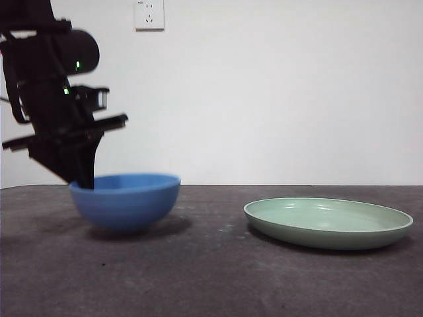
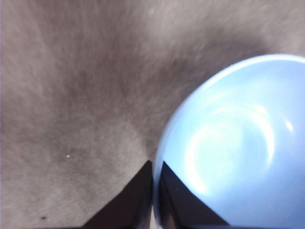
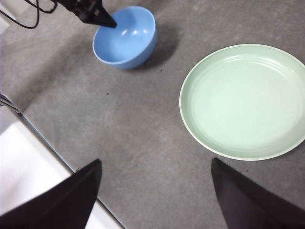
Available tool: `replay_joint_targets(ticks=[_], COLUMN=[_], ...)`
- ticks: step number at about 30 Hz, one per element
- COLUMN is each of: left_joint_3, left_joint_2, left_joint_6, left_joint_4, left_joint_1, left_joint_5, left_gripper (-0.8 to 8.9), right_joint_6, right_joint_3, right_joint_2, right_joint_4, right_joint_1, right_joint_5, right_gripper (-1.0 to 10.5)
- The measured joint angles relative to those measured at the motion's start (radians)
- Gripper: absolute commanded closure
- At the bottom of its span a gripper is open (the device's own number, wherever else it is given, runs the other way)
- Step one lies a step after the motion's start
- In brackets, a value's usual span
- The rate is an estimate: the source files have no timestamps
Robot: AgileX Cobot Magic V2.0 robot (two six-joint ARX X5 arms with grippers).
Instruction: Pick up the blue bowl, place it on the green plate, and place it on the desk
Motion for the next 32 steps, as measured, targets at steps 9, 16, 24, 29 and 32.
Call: replay_joint_targets(ticks=[9, 16, 24, 29, 32], left_joint_3=[0.017, 0.131, 0.325, 0.430, 0.496], left_joint_2=[-0.173, -0.158, -0.010, 0.117, 0.193], left_joint_6=[-0.027, -0.067, -0.093, -0.099, -0.100], left_joint_4=[-0.006, -0.014, -0.025, -0.053, -0.068], left_joint_1=[-0.094, -0.225, -0.315, -0.357, -0.380], left_joint_5=[0.000, 0.001, 0.002, 0.002, 0.002], left_gripper=[8.04, 8.04, 8.04, 8.04, 8.04], right_joint_6=[0.000, 0.000, 0.008, 0.011, 0.011], right_joint_3=[0.000, 0.000, 0.000, 0.000, 0.000], right_joint_2=[0.000, 0.000, -0.008, -0.036, -0.053], right_joint_4=[0.000, 0.000, -0.014, -0.028, -0.030], right_joint_1=[0.000, 0.000, 0.000, 0.000, 0.000], right_joint_5=[0.000, 0.000, 0.000, 0.001, 0.005], right_gripper=[5.8, 5.8, 5.8, 5.8, 5.8])
